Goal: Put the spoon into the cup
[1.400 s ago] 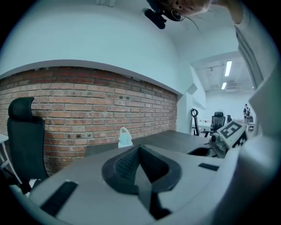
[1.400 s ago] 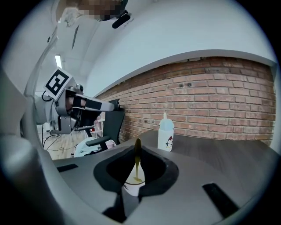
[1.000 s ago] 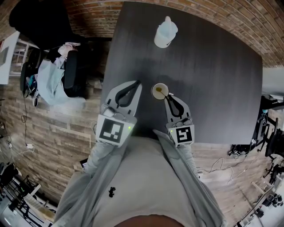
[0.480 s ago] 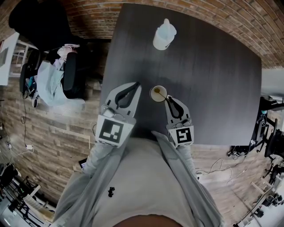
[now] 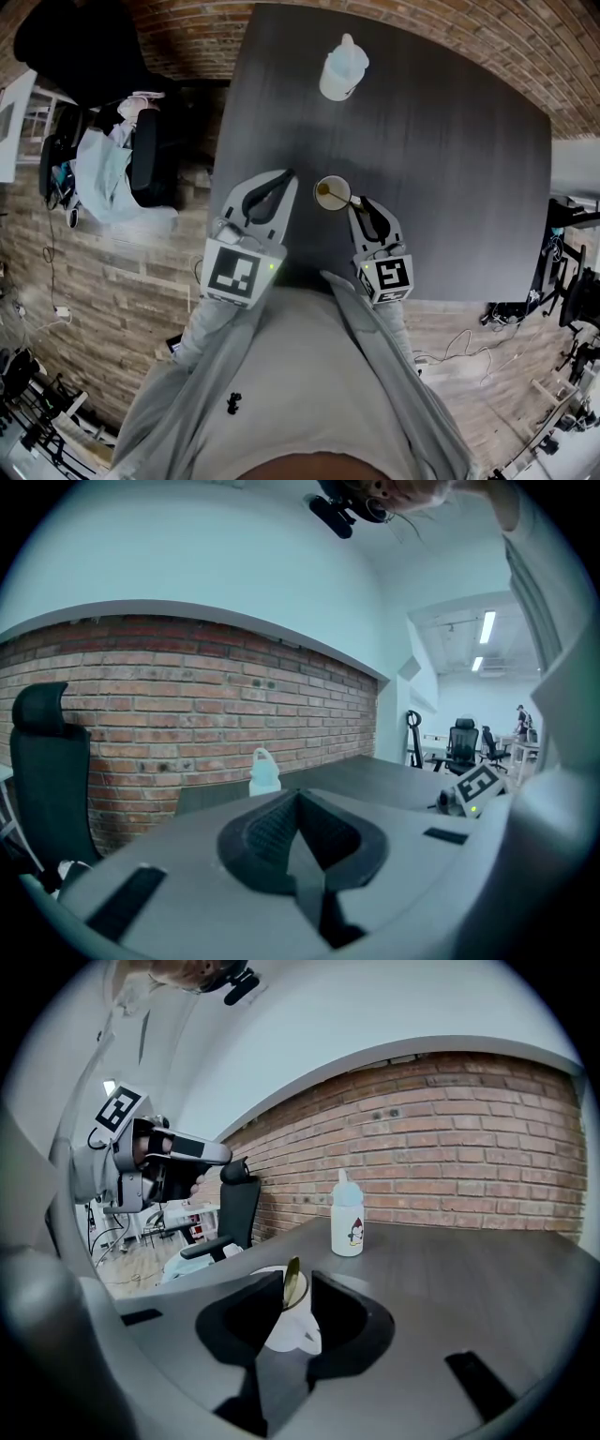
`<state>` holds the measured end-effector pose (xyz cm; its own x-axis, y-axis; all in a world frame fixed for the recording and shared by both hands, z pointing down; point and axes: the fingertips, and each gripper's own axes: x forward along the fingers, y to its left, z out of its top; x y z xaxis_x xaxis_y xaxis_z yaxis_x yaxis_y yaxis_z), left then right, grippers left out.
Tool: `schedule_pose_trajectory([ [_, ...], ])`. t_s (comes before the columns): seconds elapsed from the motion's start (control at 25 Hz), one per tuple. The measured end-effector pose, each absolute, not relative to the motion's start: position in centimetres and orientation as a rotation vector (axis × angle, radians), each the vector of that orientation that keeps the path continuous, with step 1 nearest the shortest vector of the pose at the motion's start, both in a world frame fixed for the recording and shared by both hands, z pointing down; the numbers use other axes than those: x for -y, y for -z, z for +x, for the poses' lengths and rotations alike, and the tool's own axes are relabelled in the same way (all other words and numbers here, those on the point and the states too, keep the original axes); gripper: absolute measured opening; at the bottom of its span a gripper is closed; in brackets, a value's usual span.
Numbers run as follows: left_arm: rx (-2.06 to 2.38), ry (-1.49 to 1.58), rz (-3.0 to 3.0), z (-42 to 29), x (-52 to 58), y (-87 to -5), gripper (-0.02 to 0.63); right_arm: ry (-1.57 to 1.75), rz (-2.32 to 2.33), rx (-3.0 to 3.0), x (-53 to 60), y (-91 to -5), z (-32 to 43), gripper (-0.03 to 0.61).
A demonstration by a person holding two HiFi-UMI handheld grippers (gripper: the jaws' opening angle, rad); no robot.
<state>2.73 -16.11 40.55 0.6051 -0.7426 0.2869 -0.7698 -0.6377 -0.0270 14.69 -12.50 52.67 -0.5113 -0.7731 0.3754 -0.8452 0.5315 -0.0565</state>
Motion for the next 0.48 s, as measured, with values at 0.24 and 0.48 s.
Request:
schedule_pose_trajectory([
  [0.24, 1.304, -0.402, 2.691, 2.6, 16.1, -40.4, 0.019, -0.383, 1.367, 2.485, 12.8, -52.4, 14.8, 0.1],
  [0.48, 1.306, -0.409, 2.73, 2.5, 16.2, -40.3, 0.018, -0.449, 1.418, 2.494, 13.4, -51.5, 15.3, 0.113],
])
